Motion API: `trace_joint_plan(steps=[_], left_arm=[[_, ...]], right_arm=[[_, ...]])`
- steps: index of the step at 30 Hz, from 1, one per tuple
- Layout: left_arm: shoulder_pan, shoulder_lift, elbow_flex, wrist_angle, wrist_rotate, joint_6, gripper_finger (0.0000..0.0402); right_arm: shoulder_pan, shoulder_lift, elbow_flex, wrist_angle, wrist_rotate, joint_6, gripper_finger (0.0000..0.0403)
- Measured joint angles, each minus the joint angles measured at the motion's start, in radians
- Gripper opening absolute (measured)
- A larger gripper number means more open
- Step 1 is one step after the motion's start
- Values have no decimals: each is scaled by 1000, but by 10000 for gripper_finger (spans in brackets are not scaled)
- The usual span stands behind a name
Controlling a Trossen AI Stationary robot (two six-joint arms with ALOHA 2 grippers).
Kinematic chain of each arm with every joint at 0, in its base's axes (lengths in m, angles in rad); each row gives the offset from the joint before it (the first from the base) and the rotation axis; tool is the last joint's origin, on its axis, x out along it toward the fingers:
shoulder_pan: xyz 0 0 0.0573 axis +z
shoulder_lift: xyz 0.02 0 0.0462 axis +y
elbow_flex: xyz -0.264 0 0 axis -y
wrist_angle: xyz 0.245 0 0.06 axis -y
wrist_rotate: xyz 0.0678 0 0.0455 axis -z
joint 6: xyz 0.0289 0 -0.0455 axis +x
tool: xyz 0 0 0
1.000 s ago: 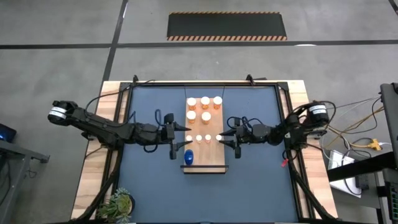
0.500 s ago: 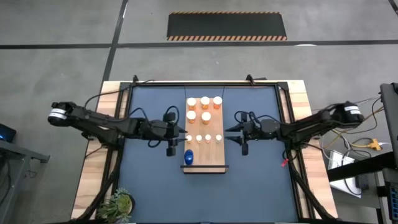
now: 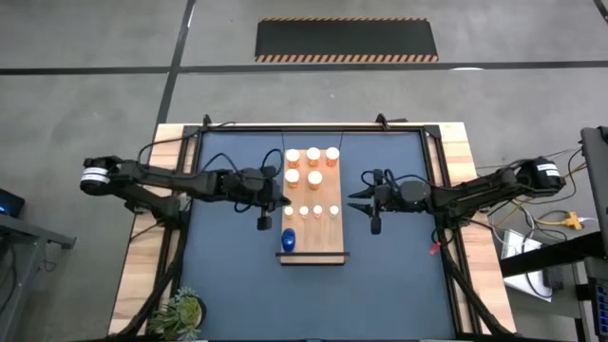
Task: Pick and place medicine bottles onto shelf by color
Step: Adjust the pill bottles on the shelf
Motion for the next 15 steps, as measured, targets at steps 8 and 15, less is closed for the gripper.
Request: trace_joint_plan(steps=[8, 15], left_arm=[[1, 82, 0, 48, 44, 0, 6], [1, 103, 0, 46, 45, 0, 6]], right_arm=[[0, 68, 0, 0, 44, -9, 93], [0, 95, 0, 4, 44, -7, 89]])
